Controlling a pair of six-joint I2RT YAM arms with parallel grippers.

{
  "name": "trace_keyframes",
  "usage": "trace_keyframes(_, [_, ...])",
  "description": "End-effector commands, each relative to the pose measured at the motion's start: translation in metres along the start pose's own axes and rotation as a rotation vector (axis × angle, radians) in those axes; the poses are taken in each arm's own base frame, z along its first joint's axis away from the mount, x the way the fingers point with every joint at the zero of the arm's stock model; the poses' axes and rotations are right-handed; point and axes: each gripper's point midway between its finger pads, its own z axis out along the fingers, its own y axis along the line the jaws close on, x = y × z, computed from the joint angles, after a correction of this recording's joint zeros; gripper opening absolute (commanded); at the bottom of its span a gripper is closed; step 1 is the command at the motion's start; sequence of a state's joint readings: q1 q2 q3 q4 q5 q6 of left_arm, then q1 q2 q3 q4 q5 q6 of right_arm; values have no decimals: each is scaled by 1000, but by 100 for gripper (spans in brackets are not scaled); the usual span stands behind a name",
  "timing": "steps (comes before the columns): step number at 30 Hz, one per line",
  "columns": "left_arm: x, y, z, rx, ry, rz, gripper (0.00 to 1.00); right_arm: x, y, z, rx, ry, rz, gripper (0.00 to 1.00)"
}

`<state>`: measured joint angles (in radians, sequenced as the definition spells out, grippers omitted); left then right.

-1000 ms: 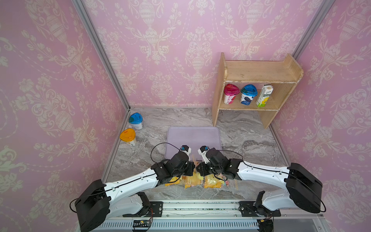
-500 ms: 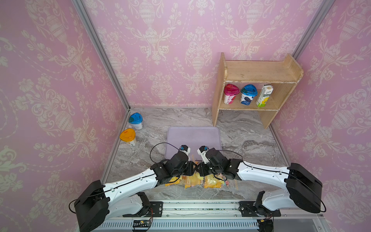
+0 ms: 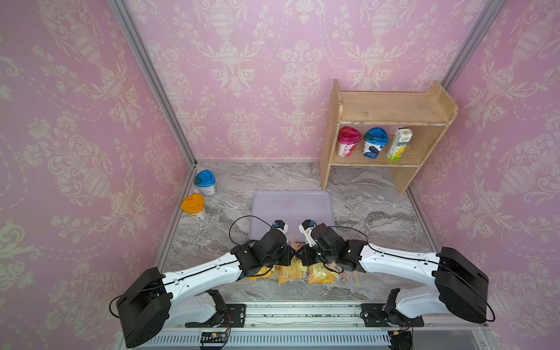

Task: Pour candies out of the ziploc bag
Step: Open the ziploc bag at the center of the board.

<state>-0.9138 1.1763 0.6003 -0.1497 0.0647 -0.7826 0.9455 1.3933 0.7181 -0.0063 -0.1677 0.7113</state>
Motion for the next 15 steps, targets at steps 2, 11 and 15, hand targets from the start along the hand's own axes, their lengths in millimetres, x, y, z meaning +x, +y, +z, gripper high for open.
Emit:
trace_keyframes(2, [-1, -4, 2, 16, -4, 3, 24, -13, 27, -8, -86, -47, -21, 0])
trace_keyframes(11, [-3, -14, 2, 70, -10, 9, 4, -15, 29, -8, -87, -48, -24, 0])
trace_keyframes(15, [-5, -12, -3, 60, -17, 16, 0, -15, 24, -11, -56, -52, -25, 0])
